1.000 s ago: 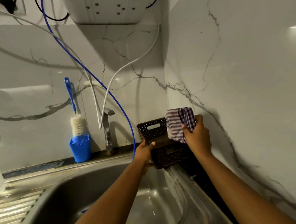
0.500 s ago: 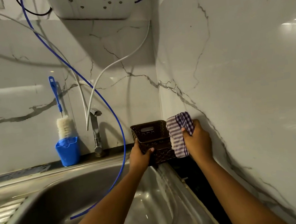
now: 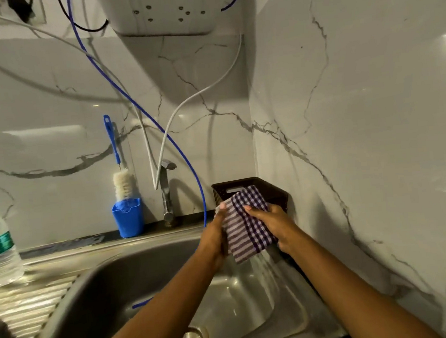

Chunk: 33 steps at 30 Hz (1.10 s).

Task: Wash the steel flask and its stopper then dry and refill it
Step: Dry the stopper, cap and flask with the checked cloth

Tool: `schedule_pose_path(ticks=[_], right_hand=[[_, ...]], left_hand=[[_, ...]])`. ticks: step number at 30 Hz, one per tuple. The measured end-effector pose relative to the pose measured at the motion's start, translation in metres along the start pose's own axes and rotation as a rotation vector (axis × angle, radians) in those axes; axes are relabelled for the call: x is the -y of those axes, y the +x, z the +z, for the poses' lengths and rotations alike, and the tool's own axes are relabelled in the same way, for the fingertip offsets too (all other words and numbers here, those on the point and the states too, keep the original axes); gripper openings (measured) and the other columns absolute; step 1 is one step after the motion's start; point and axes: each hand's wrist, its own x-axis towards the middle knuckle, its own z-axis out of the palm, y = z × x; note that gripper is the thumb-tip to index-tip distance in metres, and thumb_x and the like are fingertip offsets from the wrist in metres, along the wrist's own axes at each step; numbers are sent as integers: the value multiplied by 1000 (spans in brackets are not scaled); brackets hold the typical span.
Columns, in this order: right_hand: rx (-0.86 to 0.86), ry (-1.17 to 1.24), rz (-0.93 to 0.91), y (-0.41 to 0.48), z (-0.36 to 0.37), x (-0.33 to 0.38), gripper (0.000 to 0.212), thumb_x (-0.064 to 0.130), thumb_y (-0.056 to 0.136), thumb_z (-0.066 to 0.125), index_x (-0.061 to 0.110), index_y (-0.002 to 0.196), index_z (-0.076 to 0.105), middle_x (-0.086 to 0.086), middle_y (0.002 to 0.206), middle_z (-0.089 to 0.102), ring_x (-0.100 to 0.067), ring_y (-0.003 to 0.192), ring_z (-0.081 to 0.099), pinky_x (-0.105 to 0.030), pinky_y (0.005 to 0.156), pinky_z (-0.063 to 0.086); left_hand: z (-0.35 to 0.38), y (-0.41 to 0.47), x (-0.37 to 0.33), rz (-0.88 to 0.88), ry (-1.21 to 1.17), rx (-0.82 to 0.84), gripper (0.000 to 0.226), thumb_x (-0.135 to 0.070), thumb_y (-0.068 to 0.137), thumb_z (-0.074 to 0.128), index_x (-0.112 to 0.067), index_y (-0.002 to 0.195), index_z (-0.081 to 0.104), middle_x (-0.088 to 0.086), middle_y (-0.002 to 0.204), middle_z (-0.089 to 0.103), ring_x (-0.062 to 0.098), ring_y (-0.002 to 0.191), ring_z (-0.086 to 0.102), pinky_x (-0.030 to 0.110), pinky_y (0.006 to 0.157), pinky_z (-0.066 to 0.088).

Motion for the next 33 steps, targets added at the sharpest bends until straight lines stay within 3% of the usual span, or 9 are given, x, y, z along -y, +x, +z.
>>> schedule_pose_path(ticks=[2, 5, 12, 15, 21, 24, 27, 29, 33], right_hand=[[-40, -112, -91, -5, 18, -5, 20, 21, 82, 71, 15, 99, 63, -7, 94, 70, -14, 78, 67, -23, 65, 55], [-38, -288, -114, -18, 48, -10, 28, 31, 79, 74, 13, 96, 61, -7, 99, 69, -17, 84, 66, -31, 75, 56], [281, -42, 314, -43, 109, -21, 26, 17, 83, 69, 8, 106, 62, -8, 96, 69, -17, 80, 64, -28, 67, 55], [164, -126, 213, -37, 140, -29, 34, 4, 78, 71, 0, 111, 62, -16, 105, 67, -21, 80, 64, -27, 64, 52], [-84, -353, -72, -36, 184, -50, 20, 15, 81, 69, 9, 100, 69, -10, 101, 69, -26, 96, 64, -37, 85, 50], [-38, -159, -99, -50, 194, -56, 24, 7, 88, 57, 21, 108, 60, -3, 105, 64, -25, 104, 60, -42, 88, 52], [47, 185, 49, -55, 192, -51, 28, 6, 95, 43, 16, 119, 54, -4, 107, 62, -20, 92, 62, -28, 60, 55], [74, 280, 135, -57, 190, -50, 26, 17, 98, 40, 14, 117, 58, -6, 106, 66, -17, 86, 63, -26, 57, 52], [178, 450, 207, -66, 191, -52, 30, 23, 100, 36, 10, 106, 61, -1, 80, 74, -16, 75, 69, -27, 56, 54]], left_hand=[[-15, -14, -3, 85, 50, -89, 32, -27, 92, 58, -7, 117, 60, 16, 105, 70, 31, 96, 67, 45, 84, 54], [-44, -32, -10, 198, 0, -178, 21, -17, 97, 49, -12, 115, 59, 15, 108, 68, 31, 98, 66, 50, 89, 52], [-94, -84, -28, 385, 59, -255, 23, -19, 99, 43, -16, 121, 50, 10, 111, 64, 25, 101, 64, 45, 90, 51], [-115, -101, -30, 456, 128, -288, 28, -15, 95, 52, -18, 123, 49, 8, 109, 65, 24, 99, 65, 42, 87, 53], [-156, -127, -37, 503, 420, -280, 26, -6, 85, 65, -22, 105, 59, 2, 101, 70, 17, 94, 68, 35, 83, 56], [-171, -139, -45, 478, 547, -260, 27, -7, 84, 68, -17, 109, 61, 3, 102, 70, 17, 91, 69, 34, 79, 58], [-183, -154, -51, 465, 688, -282, 13, -7, 85, 66, -12, 97, 68, 1, 92, 72, 20, 87, 69, 34, 78, 57], [-194, -166, -58, 434, 735, -301, 8, -10, 86, 66, -15, 91, 69, -1, 89, 72, 18, 87, 68, 33, 78, 57], [-234, -184, -81, 444, 879, -421, 8, -19, 85, 69, -26, 89, 67, -4, 93, 70, 15, 88, 65, 33, 75, 54]])
